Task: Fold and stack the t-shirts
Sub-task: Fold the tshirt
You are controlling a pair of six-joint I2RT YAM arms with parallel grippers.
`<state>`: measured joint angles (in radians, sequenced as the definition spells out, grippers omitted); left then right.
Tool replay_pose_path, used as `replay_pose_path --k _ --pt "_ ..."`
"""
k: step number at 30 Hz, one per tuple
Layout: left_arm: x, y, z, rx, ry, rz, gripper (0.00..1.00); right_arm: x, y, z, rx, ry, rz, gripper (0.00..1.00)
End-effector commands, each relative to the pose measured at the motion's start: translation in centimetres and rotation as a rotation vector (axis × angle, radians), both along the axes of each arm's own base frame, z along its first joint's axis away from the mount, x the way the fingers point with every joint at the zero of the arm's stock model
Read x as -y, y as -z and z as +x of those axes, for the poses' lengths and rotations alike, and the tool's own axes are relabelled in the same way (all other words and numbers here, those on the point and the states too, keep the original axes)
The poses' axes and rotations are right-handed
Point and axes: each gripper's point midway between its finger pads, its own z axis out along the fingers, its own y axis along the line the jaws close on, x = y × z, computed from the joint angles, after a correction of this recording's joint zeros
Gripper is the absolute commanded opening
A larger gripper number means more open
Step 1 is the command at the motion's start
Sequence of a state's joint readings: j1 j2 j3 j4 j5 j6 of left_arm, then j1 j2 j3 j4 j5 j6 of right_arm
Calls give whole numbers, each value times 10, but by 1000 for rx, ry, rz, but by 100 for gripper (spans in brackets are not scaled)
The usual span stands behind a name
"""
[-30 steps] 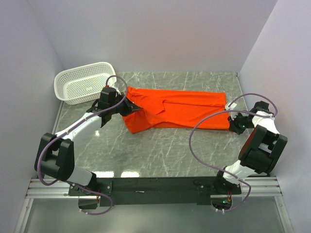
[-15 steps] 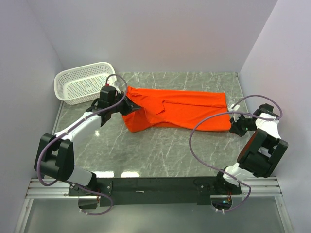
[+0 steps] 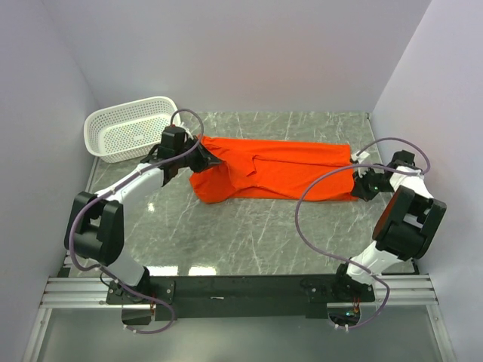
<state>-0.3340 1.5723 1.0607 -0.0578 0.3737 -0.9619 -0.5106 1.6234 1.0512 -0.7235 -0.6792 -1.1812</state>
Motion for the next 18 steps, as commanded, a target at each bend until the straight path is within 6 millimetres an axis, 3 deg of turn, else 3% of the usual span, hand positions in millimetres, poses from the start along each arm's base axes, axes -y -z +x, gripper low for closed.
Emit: replay_pose_path --k 1,18 --pt "4 -24 14 76 24 -9 0 12 -12 29 53 59 -33 0" --pt "12 -25 42 76 58 9 0 23 3 60 3 146 -65 0"
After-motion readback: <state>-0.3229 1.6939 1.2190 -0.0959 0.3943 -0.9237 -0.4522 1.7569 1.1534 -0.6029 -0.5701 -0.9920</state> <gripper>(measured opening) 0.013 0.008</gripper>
